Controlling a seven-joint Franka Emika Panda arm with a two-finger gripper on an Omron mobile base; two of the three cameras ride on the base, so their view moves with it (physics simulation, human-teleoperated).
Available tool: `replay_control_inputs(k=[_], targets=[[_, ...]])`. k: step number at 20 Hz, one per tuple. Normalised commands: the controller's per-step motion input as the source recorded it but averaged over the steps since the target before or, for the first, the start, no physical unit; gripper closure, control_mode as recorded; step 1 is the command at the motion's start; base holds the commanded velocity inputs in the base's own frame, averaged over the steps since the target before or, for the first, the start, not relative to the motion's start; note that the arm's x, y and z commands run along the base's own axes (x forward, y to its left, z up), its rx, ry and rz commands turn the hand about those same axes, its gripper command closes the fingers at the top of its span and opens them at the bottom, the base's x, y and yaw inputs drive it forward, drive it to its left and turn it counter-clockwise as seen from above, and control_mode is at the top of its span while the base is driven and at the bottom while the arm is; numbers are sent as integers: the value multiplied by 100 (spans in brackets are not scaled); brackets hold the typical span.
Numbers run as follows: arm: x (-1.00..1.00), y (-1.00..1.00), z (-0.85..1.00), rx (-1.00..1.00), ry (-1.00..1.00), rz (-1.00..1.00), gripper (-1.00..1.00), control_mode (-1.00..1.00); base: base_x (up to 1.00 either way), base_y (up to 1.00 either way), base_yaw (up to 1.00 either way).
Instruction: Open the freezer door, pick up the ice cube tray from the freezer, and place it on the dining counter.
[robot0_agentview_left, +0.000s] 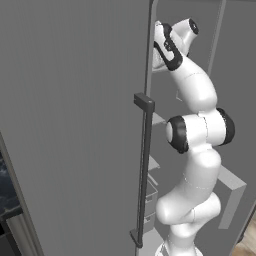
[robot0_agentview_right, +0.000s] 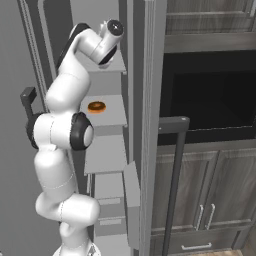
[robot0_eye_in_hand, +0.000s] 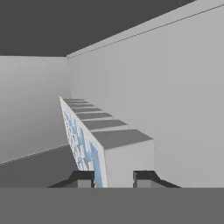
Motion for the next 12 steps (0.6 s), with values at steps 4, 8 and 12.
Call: replay_control_inputs(k=[4, 8, 12], targets=[[-23, 0, 3, 0, -15, 0, 100, -100, 0, 0, 0], [-13, 0, 5, 0, -10, 0, 100, -100, 0, 0, 0], [-1, 0, 12, 0, -5, 0, 100, -100, 0, 0, 0]])
